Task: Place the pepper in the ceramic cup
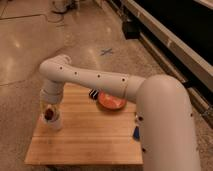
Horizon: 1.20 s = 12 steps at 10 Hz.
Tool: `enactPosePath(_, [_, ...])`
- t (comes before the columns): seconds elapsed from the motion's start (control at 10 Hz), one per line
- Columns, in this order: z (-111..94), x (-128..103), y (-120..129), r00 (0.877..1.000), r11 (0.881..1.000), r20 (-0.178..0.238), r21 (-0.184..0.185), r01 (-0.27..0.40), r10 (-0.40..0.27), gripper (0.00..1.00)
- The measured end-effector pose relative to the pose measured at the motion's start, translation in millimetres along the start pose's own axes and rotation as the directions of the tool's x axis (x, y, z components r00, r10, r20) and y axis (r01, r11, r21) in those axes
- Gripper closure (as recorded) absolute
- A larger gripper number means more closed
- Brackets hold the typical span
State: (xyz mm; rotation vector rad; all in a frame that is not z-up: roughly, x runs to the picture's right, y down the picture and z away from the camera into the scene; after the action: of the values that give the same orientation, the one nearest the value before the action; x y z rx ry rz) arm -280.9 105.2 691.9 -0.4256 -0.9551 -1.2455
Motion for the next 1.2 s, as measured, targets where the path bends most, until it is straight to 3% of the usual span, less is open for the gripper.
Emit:
enactPosePath(0.4, [19,7,2,0.999,0.999,0.04,-0.033,0.0,0.002,0.6])
enactPosePath(0.8, [26,17,0,0.999,0.999,0.042,-0.05,0.001,0.001,0.22])
enactPosePath(1.2, [29,18,-4,0.999,0.999,0.038,-0.045,0.023,-0.021,0.2])
